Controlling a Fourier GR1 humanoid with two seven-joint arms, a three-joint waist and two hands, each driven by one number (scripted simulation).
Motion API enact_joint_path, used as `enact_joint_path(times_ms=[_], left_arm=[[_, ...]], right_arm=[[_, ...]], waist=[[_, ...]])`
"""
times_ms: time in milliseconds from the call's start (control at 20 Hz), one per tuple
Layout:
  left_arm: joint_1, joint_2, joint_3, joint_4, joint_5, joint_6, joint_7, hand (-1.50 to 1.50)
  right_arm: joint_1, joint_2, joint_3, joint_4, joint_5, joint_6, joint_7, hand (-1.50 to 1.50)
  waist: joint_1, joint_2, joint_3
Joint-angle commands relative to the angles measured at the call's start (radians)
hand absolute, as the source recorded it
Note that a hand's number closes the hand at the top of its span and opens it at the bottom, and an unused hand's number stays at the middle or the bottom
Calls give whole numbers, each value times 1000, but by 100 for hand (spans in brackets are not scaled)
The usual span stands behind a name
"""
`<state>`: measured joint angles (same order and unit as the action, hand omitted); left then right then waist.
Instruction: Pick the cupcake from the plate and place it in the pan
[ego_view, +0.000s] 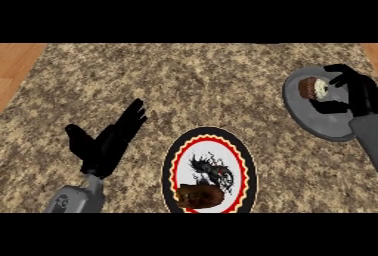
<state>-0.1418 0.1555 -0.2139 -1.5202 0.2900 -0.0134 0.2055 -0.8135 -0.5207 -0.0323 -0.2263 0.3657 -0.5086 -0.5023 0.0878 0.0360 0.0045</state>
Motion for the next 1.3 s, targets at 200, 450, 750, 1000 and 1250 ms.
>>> enact_joint_path(times_ms=[200,450,750,1000,1250], left_arm=[[-17,-9,-7,-18,-1,1,21,0],[28,-10,2,-28,-6,13,-2,0],[14,-17,-4,-29,-17,17,0,0],[19,-7,11,-34,-11,18,18,0],[46,-14,-3,-30,-15,3,-7,0]], right_arm=[[-26,15,-85,62,-80,148,-109,-150],[-37,-15,-233,42,-236,320,-205,-150],[-7,-109,-290,111,-294,570,-182,-150],[55,-173,-267,121,-273,782,-242,-150],[105,-223,-261,120,-266,927,-314,-150]], waist=[[2,6,6],[-17,-5,4],[-21,-2,4],[-24,-3,5],[-22,-3,5]])
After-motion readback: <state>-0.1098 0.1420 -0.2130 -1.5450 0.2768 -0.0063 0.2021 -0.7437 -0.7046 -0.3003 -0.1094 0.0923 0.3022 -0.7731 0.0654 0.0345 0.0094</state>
